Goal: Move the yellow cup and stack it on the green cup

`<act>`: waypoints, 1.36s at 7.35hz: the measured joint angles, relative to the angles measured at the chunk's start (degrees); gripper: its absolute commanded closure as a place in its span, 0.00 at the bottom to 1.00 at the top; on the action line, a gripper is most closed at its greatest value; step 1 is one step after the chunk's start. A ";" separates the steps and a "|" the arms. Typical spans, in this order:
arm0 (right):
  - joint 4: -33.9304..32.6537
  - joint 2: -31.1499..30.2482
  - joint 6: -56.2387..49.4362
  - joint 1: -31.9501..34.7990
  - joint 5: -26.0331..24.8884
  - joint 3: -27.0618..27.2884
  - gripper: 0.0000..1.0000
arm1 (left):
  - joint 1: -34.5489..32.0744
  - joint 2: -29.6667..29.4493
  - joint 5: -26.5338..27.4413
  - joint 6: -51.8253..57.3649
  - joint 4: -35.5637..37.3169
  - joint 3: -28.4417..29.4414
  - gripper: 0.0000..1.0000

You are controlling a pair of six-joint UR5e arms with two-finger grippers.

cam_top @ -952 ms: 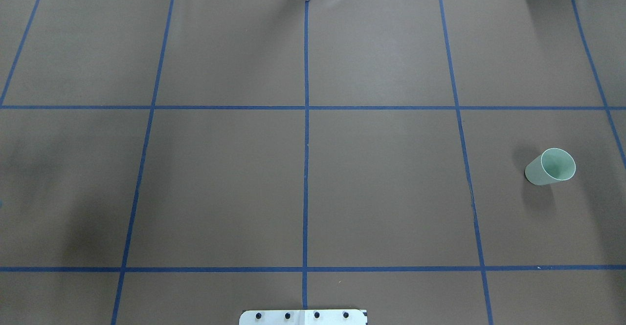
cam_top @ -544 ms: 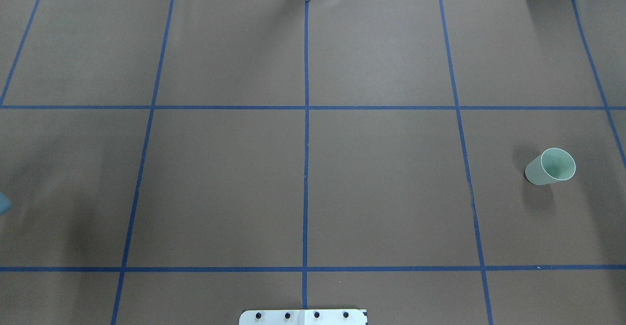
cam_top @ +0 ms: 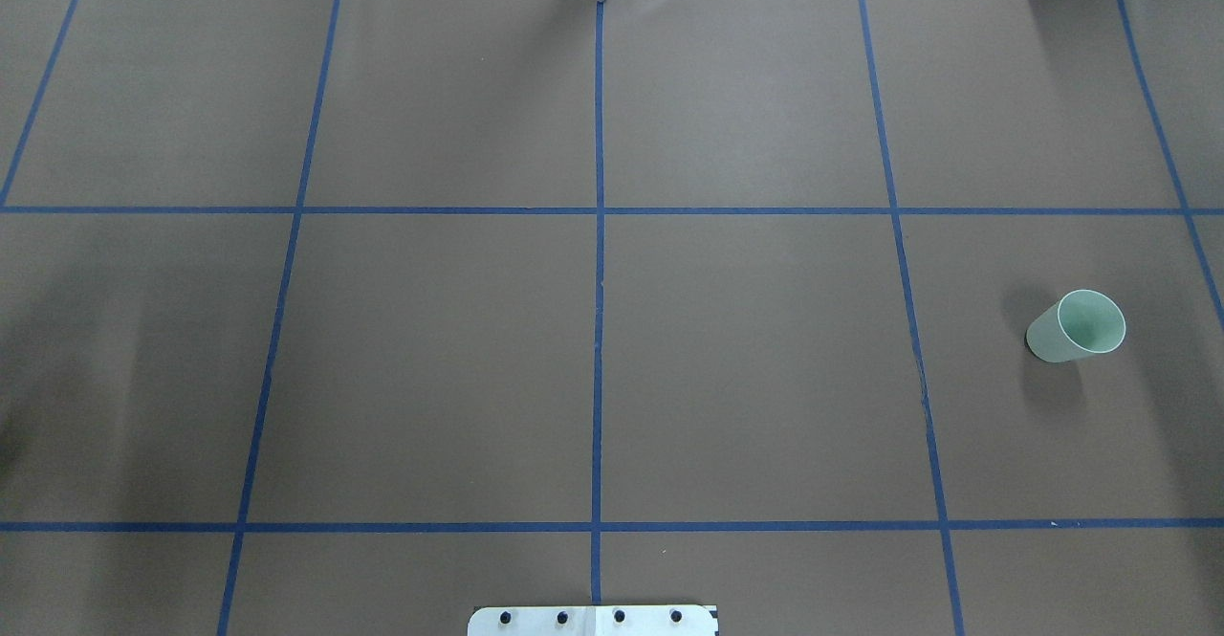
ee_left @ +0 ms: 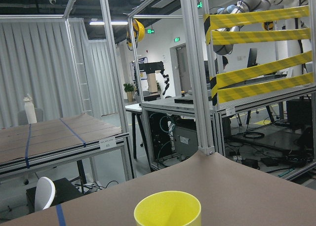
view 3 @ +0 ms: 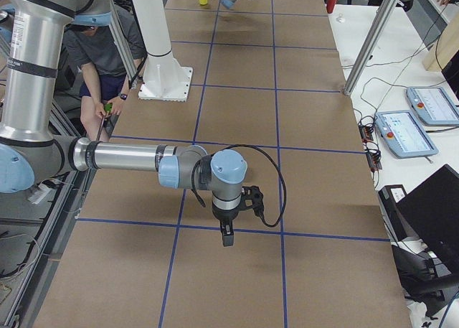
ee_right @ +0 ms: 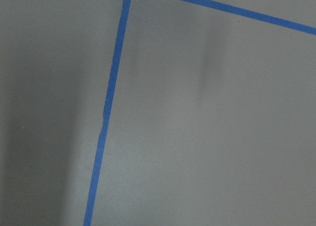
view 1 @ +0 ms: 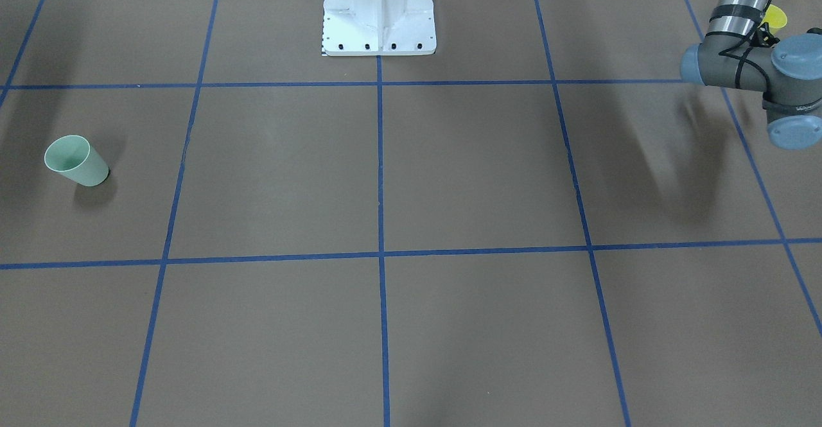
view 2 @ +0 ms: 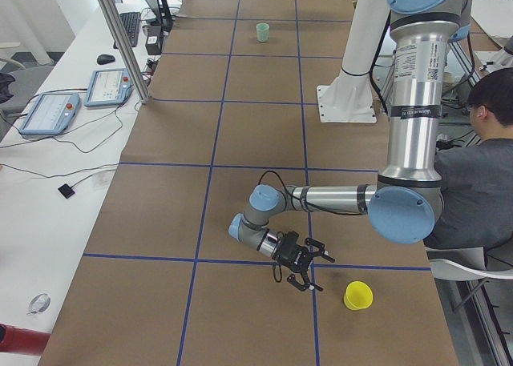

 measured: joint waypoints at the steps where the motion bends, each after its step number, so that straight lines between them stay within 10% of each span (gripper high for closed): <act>1: 0.26 0.00 -0.01 0.00 0.04 0.00 0.00 | 0.03 0.73 -1.24 -0.57 -2.03 1.27 0.00; 10: 0.68 0.00 -0.02 0.00 0.07 0.10 0.00 | 5.71 1.56 -12.95 -3.05 -8.16 8.14 0.00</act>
